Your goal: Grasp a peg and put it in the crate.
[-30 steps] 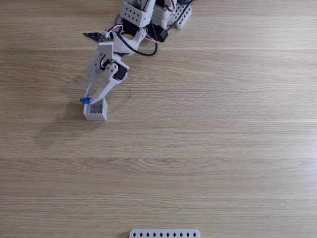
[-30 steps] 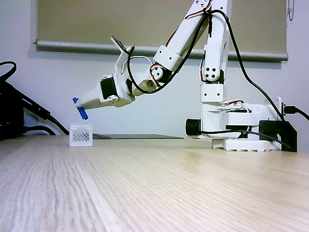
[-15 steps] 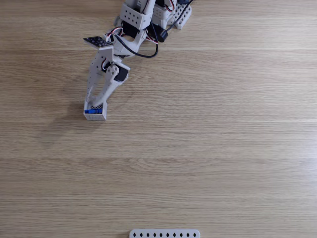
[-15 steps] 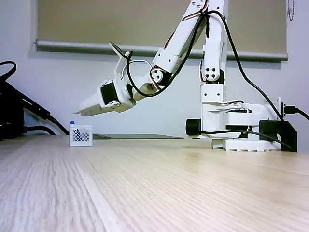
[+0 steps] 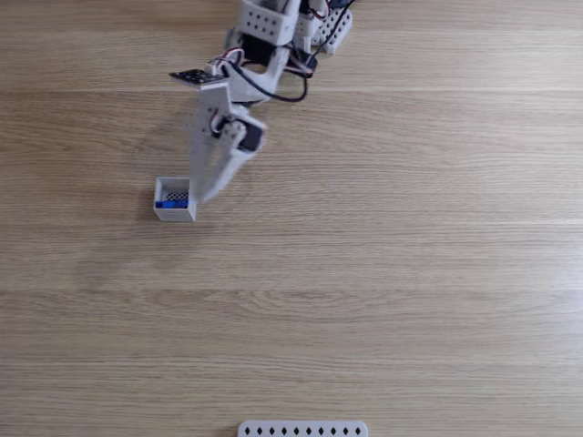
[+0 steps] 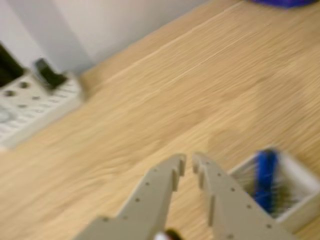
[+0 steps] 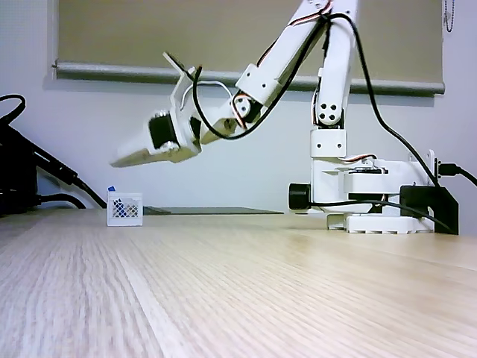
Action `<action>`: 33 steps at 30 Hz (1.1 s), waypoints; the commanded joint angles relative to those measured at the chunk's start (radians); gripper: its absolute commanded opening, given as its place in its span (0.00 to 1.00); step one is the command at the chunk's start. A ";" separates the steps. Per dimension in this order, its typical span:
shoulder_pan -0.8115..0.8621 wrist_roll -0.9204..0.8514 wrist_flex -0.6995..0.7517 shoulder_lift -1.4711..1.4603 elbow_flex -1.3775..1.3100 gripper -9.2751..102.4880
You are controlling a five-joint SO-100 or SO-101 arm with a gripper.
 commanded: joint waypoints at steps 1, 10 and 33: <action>-0.081 0.235 0.132 0.198 -0.054 0.07; -0.262 0.755 0.479 0.491 -0.037 0.07; -0.402 1.270 1.081 1.295 0.345 0.08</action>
